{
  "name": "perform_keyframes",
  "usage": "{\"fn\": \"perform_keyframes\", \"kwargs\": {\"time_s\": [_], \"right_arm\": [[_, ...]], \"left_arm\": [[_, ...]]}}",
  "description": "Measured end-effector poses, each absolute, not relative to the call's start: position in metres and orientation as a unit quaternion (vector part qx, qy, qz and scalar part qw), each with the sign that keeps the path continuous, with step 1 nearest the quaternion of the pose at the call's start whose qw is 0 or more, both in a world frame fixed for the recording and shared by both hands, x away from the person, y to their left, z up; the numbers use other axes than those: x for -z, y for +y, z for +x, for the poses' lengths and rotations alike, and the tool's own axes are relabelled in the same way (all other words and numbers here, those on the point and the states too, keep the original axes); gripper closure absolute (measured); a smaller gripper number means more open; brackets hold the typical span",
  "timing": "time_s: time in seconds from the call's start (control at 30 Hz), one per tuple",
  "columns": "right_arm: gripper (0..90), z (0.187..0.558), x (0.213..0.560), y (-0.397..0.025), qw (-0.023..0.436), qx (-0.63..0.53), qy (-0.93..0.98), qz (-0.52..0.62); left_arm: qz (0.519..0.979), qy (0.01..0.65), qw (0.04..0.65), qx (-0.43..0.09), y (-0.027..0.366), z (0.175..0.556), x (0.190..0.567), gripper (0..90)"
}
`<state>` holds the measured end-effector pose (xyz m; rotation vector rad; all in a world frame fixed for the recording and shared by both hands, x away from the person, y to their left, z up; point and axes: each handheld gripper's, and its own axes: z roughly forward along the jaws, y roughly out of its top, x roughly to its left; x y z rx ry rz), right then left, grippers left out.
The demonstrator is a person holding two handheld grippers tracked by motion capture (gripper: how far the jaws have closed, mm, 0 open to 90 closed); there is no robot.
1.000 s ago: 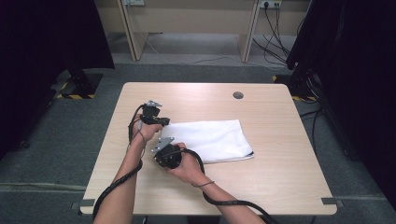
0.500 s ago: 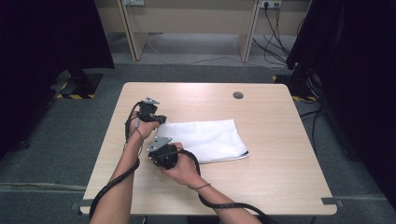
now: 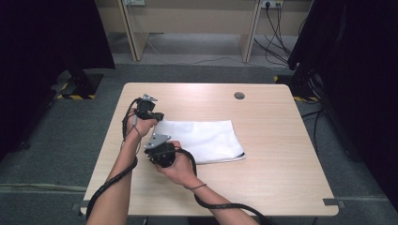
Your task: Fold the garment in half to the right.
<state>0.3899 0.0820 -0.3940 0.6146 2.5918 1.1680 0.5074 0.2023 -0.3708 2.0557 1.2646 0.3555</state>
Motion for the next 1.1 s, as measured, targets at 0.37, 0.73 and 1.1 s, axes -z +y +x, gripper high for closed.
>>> {"fn": "perform_keyframes", "kwargs": {"time_s": [0.37,0.73,1.1], "right_arm": [[80.6,0.394,0.383,0.079,0.119,-0.414,0.875,0.220],[80.6,0.395,0.370,0.078,0.124,-0.424,0.870,0.221],[80.6,0.396,0.361,0.075,0.126,-0.432,0.866,0.219]], "left_arm": [[0.789,0.491,0.338,-0.149,0.199,0.511,0.360,85.8],[0.789,0.489,0.336,-0.159,0.198,0.513,0.345,85.8],[0.789,0.486,0.339,-0.162,0.198,0.516,0.338,85.7]]}}
